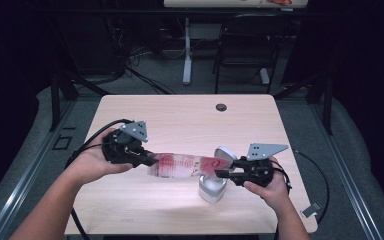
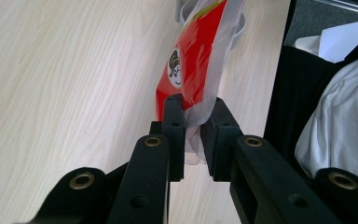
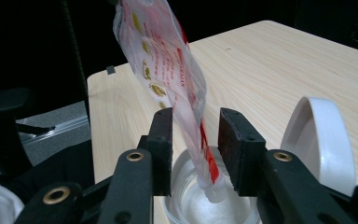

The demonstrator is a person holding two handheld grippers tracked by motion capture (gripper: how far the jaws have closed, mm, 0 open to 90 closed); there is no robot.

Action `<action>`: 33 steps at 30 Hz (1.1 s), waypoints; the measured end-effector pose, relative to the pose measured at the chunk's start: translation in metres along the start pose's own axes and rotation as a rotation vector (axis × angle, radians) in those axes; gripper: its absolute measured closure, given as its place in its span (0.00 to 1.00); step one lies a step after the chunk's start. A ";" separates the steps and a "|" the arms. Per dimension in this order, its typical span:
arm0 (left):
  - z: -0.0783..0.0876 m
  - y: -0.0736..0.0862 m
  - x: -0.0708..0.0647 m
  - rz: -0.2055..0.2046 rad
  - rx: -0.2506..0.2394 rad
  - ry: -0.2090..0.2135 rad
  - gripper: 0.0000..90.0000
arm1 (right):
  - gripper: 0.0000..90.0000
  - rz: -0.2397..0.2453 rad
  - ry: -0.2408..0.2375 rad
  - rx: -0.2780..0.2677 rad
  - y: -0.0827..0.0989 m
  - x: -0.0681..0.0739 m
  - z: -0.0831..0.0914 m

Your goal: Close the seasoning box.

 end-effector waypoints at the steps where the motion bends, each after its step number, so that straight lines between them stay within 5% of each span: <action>1: 0.000 0.000 0.000 0.000 0.000 0.000 0.89 | 0.71 -0.003 0.001 -0.001 0.000 0.000 0.000; 9: -0.002 0.002 0.001 0.005 0.004 0.001 0.89 | 0.70 -0.022 0.018 -0.005 0.002 -0.004 -0.001; 20: -0.006 0.004 0.001 0.011 -0.001 0.008 0.89 | 0.87 -0.022 0.014 0.013 0.006 -0.005 -0.004; 33: -0.010 0.007 0.002 0.019 -0.003 0.018 0.89 | 0.87 -0.021 -0.005 0.027 0.010 -0.008 -0.006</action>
Point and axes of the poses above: each handheld gripper's, and its own axes: z roughly backward along the jaws, y roughly out of its underside, x roughly to its left, the point moved 4 cm from there along -z, roughly forward along the jaws, and after that the axes turned 15 degrees about x, right-handed, at the moved point
